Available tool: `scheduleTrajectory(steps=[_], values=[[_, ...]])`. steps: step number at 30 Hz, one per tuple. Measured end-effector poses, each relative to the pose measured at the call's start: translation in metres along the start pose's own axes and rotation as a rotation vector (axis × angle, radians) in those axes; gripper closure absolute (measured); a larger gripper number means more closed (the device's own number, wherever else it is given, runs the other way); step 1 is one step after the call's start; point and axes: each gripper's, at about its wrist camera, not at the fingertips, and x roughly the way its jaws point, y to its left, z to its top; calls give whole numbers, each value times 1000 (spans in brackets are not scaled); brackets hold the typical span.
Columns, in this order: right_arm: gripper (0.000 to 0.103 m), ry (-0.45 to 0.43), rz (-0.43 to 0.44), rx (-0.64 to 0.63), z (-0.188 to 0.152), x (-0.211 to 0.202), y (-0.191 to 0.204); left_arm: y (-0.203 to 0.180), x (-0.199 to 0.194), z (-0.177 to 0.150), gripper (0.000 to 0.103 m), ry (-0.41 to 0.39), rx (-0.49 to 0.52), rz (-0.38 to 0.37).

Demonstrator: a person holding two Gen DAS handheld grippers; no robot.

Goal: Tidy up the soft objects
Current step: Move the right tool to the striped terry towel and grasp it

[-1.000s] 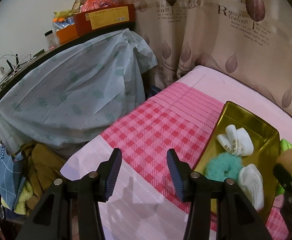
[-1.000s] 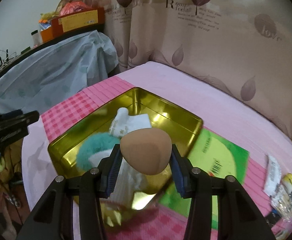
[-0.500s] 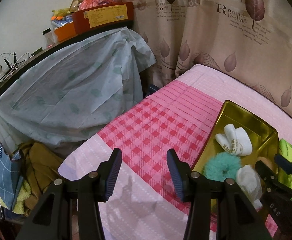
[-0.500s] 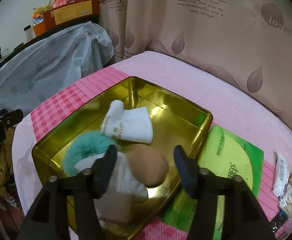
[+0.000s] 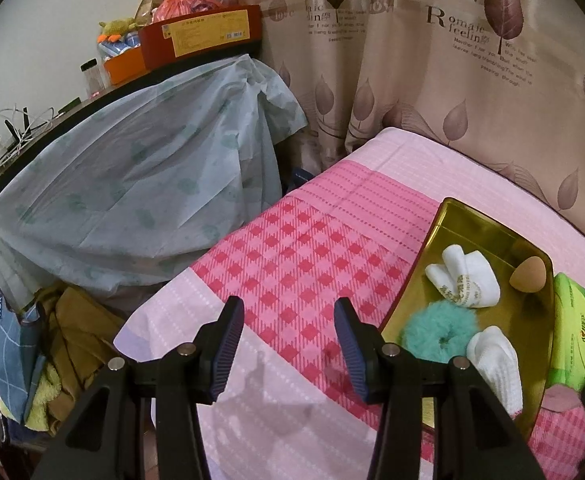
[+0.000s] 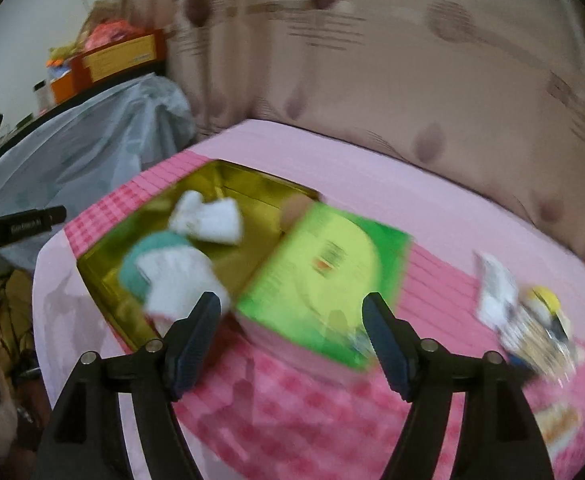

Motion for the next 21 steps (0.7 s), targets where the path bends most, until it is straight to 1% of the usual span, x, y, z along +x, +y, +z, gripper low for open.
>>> scheduleTrajectory(steps=[9, 12, 17, 20, 21], values=[[32, 35, -182, 247, -44, -56, -104, -2, -6, -4, 55, -17, 0, 6], [28, 60, -240, 333, -59, -70, -132, -3, -7, -4, 55, -14, 2, 8], [27, 107, -268, 484, -84, -70, -169, -4, -8, -5, 55, -16, 3, 10], [28, 139, -243, 582, -94, -59, -184, -4, -9, -5, 55, -19, 5, 11], [30, 154, -230, 617, -96, -52, -188, -3, -10, -5, 55, -20, 4, 11]])
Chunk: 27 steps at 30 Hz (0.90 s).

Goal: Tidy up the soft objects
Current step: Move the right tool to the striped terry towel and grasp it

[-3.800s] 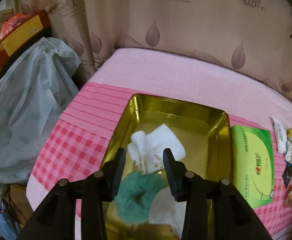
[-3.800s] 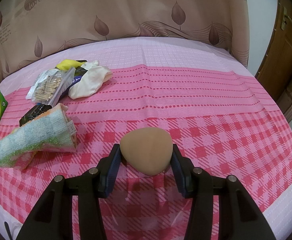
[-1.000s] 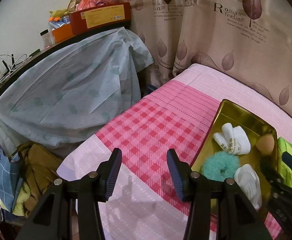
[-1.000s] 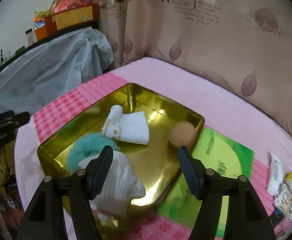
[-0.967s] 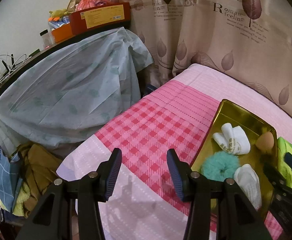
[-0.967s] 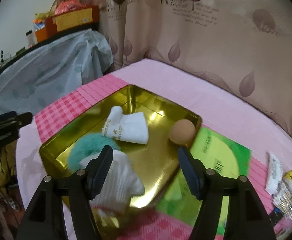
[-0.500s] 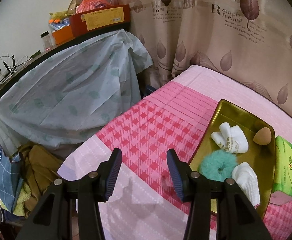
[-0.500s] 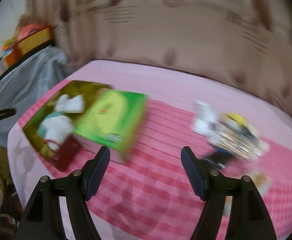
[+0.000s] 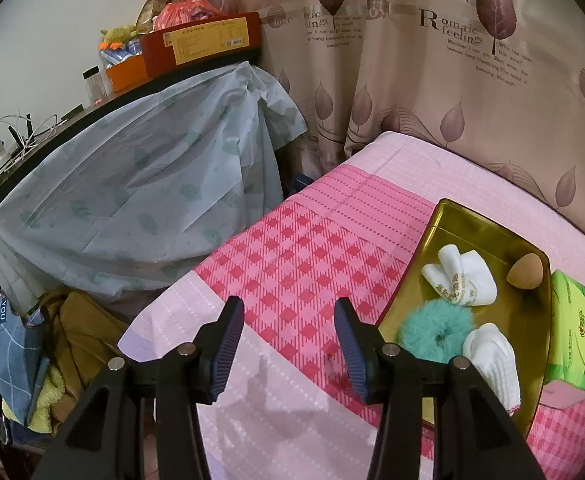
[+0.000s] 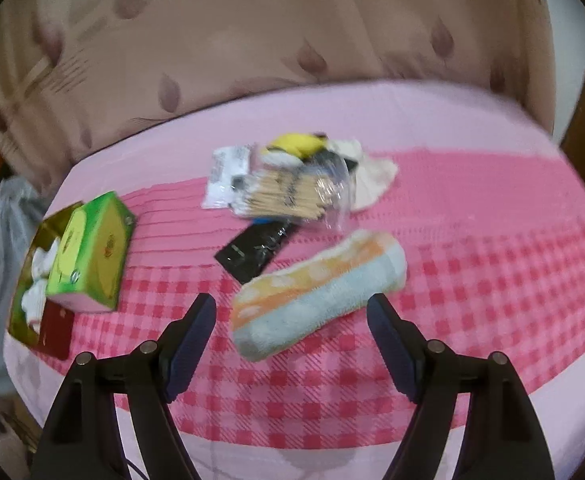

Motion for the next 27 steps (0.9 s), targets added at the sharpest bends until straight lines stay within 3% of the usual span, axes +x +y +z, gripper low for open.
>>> scheduleTrajectory(steps=[3, 7, 10, 12, 18, 22, 27], values=[[36, 45, 31, 79, 3, 17, -4, -1, -1, 0, 55, -3, 5, 2], [37, 68, 8, 124, 7, 35, 0, -1, -1, 0, 55, -5, 8, 5], [44, 64, -27, 122, 8, 43, 4, -2, -1, 0, 55, -3, 8, 4], [56, 51, -52, 108, 10, 46, 6, -2, -1, 0, 55, -3, 10, 6], [75, -4, -88, -60, 7, 46, 15, -3, -1, 0, 55, -4, 9, 7], [78, -53, -80, -159, 0, 36, 16, -4, -2, 0, 55, -7, 17, 8], [81, -121, -137, -290, -8, 23, 16, -5, -4, 0, 55, -24, 36, 8]])
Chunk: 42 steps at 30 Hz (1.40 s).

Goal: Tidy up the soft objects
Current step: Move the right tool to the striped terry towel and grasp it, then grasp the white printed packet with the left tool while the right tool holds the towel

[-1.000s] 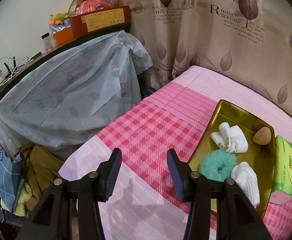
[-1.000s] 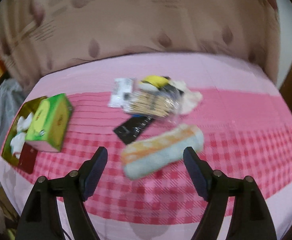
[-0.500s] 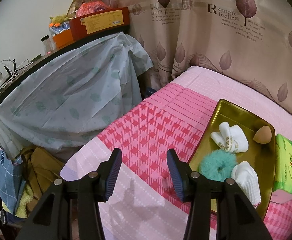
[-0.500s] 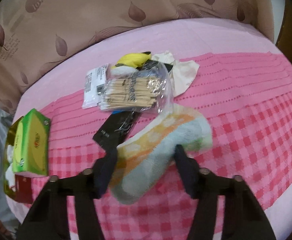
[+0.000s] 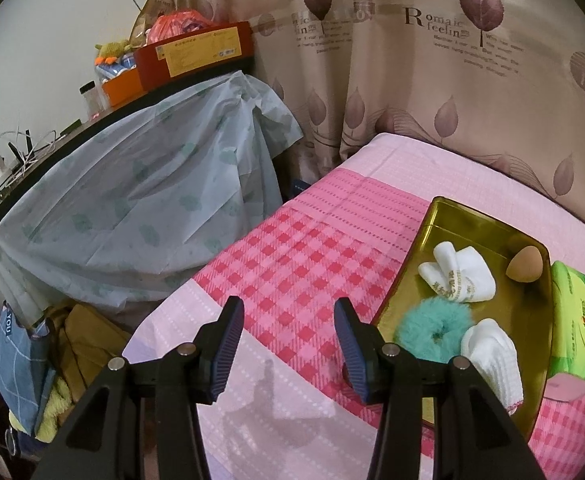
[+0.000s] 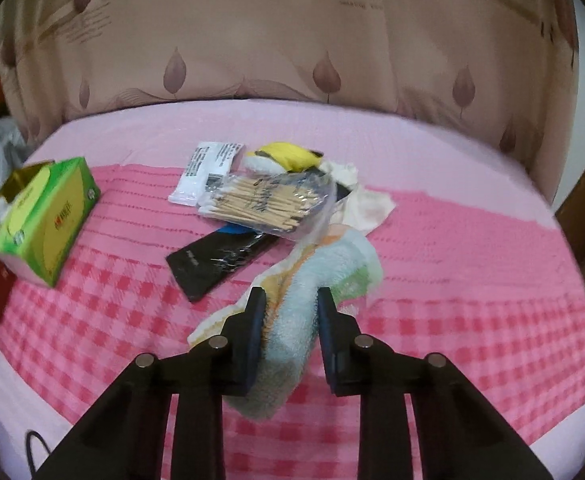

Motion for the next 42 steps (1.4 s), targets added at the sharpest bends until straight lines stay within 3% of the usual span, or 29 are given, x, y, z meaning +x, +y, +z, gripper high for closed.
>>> scheduleTrajectory(steps=[4, 9, 11, 14, 19, 22, 28, 32, 42], values=[[81, -32, -66, -79, 2, -5, -7, -5, 1, 0, 55, 0, 16, -12], [79, -22, -104, -161, 2, 4, -24, -22, -6, 0, 55, 5, 71, -84], [73, -21, -66, -122, -1, 7, -33, -35, -13, 0, 55, 0, 94, -116], [55, -19, -22, -30, -3, 15, -45, -59, -26, 1, 55, -9, 121, -175], [51, -2, 23, 57, -10, 28, -59, -123, -45, 9, 55, -14, 208, -299], [51, 3, 59, 116, -15, 33, -68, -167, -51, 12, 55, -2, 260, -372], [73, -5, 61, 121, -20, 41, -72, -260, -52, -1, 55, 77, 388, -501], [74, -22, -14, 105, -19, 44, -82, -311, -46, -10, 55, 146, 438, -564], [74, -17, 11, 153, -21, 49, -98, -418, -28, -10, 55, 312, 485, -681]])
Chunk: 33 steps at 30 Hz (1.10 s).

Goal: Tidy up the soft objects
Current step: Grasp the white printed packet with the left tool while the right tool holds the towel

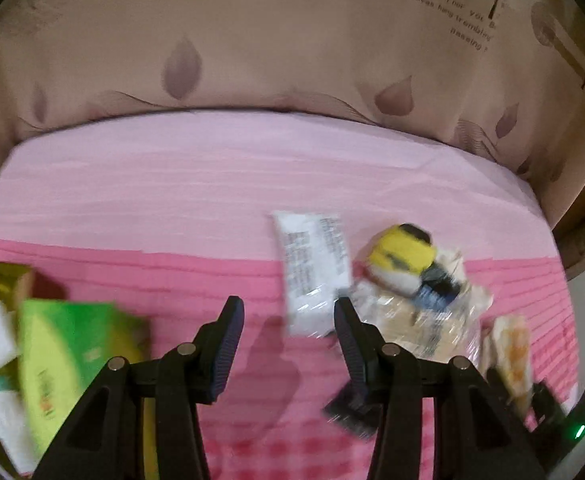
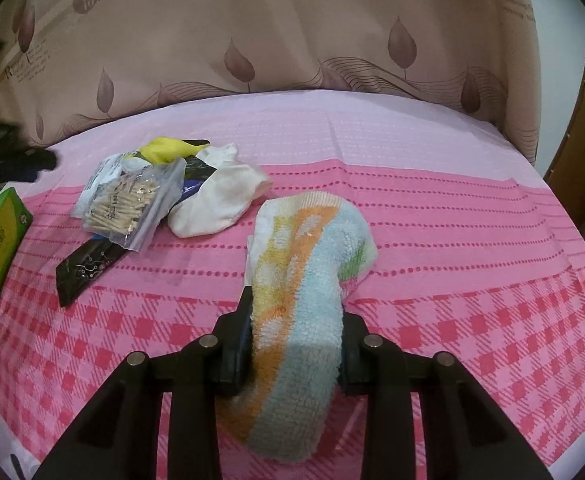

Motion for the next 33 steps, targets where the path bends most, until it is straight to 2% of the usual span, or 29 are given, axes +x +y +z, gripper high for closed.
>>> scheduleTrajectory(steps=[6, 9, 12, 15, 17, 19, 25, 33], values=[[74, 4, 20, 22, -1, 1, -4, -19, 45, 27, 51, 71, 6, -2], [73, 7, 25, 25, -1, 2, -5, -21, 59, 30, 50, 84, -1, 19], [73, 9, 38, 36, 0, 4, -8, -28, 65, 31, 45, 61, 35, 63], [73, 10, 44, 40, 0, 5, -9, -27, 72, 29, 45, 62, 37, 97], [73, 10, 44, 41, 0, 5, -9, -22, 82, 24, 46, 95, 20, 83], [73, 10, 45, 40, 0, 5, -9, -23, 78, 19, 46, 57, 39, 92], [73, 10, 43, 39, 0, 4, -9, -22, 67, 9, 52, 51, 48, 81], [73, 10, 30, 29, -1, 6, -7, -18, 22, -5, 53, -8, 43, 93]])
